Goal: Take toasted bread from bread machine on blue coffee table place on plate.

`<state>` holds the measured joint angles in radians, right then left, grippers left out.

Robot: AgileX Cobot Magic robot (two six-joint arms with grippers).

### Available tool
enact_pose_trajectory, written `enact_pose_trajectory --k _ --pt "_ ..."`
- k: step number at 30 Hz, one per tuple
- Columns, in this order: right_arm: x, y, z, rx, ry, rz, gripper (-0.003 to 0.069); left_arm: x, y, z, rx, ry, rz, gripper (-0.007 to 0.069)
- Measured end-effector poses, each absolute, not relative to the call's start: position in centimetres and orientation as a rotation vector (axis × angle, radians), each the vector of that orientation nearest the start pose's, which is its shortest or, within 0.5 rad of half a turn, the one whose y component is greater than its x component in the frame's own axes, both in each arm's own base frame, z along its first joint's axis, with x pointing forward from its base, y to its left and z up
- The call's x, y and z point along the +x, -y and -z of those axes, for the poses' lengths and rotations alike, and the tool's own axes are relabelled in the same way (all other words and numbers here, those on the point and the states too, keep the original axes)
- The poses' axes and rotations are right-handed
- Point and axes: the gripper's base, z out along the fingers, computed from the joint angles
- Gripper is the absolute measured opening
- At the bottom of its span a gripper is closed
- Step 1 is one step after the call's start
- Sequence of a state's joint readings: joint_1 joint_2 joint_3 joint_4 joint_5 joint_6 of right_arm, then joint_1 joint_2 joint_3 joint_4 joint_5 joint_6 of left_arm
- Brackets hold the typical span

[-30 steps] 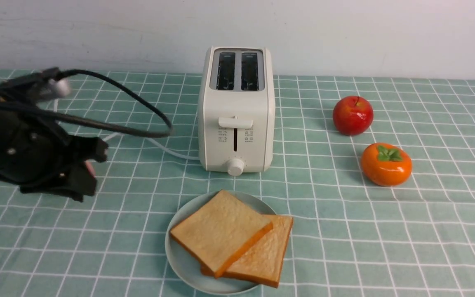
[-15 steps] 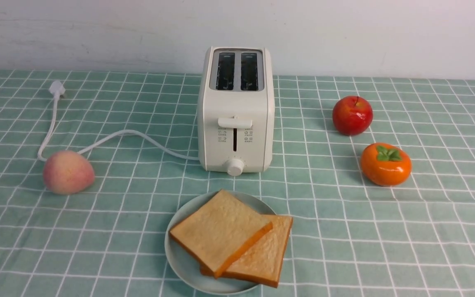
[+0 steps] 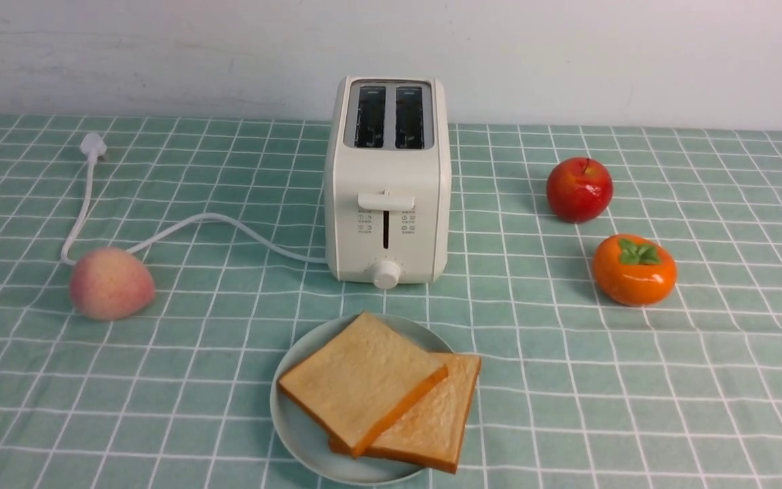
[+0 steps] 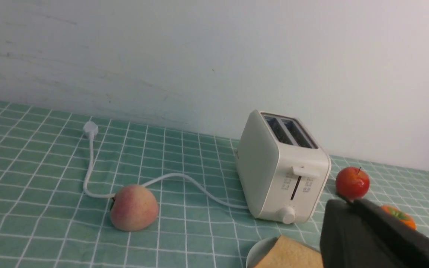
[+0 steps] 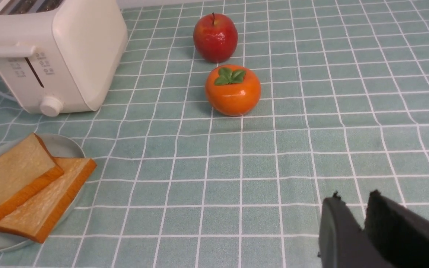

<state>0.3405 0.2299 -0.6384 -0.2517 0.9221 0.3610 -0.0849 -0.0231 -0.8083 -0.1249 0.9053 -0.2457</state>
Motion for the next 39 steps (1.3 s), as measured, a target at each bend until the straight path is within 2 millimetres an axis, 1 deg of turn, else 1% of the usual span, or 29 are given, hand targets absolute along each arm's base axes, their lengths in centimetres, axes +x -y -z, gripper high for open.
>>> enact_pose_trajectory --k 6,10,14,15,17,18,19,20,21,23,25,26,27,28,29,31,39 --pt "3.0 0.9 -32.8 -0.002 -1.978 -0.158 0.0128 -5.2 0.5 -37.5 -0.110 -1.540 0.415 -0.0014" --pt "3.0 0.9 -32.8 -0.002 -1.979 -0.158 0.0130 -4.8 0.5 -37.3 -0.114 -1.529 0.417 -0.0014" --pt "3.0 0.9 -32.8 -0.002 -1.979 -0.158 0.0136 -2.6 0.5 -35.5 -0.129 -1.531 0.389 -0.0014" --pt "3.0 0.9 -32.8 -0.002 -1.979 -0.158 0.0136 -2.4 0.5 -35.5 -0.130 -1.526 0.387 -0.0014" --pt "3.0 0.9 -32.8 -0.002 -1.979 -0.158 0.0140 -0.6 0.5 -33.5 -0.146 -1.541 0.358 -0.0014" --pt "3.0 0.9 -32.8 -0.002 -1.979 -0.158 0.0140 -0.1 0.5 -32.8 -0.152 -1.556 0.350 -0.0014" --pt "3.0 0.9 -32.8 -0.002 -1.979 -0.158 0.0142 1.1 0.4 -31.1 -0.164 -1.576 0.326 -0.0014" --pt "3.0 0.9 -32.8 -0.002 -1.979 -0.158 0.0144 1.7 0.4 -30.3 -0.170 -1.579 0.317 -0.0014" --pt "3.0 0.9 -32.8 -0.002 -1.979 -0.158 0.0146 2.8 0.4 -28.2 -0.184 -1.614 0.303 -0.0014" --pt "3.0 0.9 -32.8 -0.002 -1.979 -0.158 0.0149 4.1 0.4 -25.3 -0.199 -1.655 0.293 -0.0014" --pt "3.0 0.9 -32.8 -0.002 -1.979 -0.158 0.0150 4.9 0.4 -22.5 -0.212 -1.705 0.286 -0.0014" --pt "3.0 0.9 -32.8 -0.002 -1.979 -0.158 0.0152 5.1 0.4 -21.6 -0.216 -1.714 0.285 -0.0014" --pt "3.0 0.9 -32.8 -0.002 -1.979 -0.158 0.0152 5.2 0.4 -21.1 -0.218 -1.722 0.284 -0.0014" --pt "3.0 0.9 -32.8 -0.002 -1.979 -0.158 0.0155 5.4 0.4 -19.7 -0.228 -1.746 0.282 -0.0014" --pt "3.0 0.9 -32.8 -0.002 -1.979 -0.158 0.0156 5.6 0.4 -19.0 -0.238 -1.753 0.287 -0.0014" --pt "3.0 0.9 -32.8 -0.002 -1.980 -0.158 0.0160 5.7 0.4 -18.2 -0.256 -1.761 0.295 -0.0014" --pt "3.0 0.9 -32.8 -0.002 -1.980 -0.158 0.0173 5.6 0.3 -17.6 -0.261 -1.811 0.277 -0.0013"
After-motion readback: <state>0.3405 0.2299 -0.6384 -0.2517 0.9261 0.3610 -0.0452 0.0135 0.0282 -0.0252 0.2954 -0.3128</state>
